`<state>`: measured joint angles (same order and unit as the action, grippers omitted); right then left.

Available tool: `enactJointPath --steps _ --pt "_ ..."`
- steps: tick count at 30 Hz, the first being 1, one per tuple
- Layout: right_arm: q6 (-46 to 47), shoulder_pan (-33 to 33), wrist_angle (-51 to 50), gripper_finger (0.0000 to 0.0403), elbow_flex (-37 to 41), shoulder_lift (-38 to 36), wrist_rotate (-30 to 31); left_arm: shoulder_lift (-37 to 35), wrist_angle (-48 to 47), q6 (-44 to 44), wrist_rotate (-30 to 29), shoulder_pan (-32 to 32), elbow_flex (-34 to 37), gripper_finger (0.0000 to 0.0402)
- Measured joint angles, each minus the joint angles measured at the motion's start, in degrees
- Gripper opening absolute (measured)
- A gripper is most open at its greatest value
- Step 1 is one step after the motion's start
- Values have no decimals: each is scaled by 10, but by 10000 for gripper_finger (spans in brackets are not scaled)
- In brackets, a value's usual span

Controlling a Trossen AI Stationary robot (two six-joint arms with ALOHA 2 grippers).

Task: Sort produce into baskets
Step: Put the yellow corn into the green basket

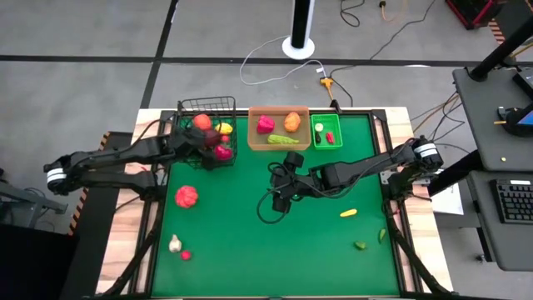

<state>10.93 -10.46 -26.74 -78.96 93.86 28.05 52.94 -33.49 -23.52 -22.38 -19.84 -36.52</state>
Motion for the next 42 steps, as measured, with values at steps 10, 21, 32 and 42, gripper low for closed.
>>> enactJointPath --steps 10,21,32,42 --pt "1 0 0 327 0 0 0 -9 -11 -43 -47 204 -81 216" --pt "42 -31 -30 327 0 0 -81 18 -16 -176 -129 454 -107 212" --pt "75 -71 -46 327 0 0 -103 87 -37 -327 -18 548 -117 210" --pt "66 -74 -47 327 0 0 -103 213 -368 -542 73 548 -227 210"
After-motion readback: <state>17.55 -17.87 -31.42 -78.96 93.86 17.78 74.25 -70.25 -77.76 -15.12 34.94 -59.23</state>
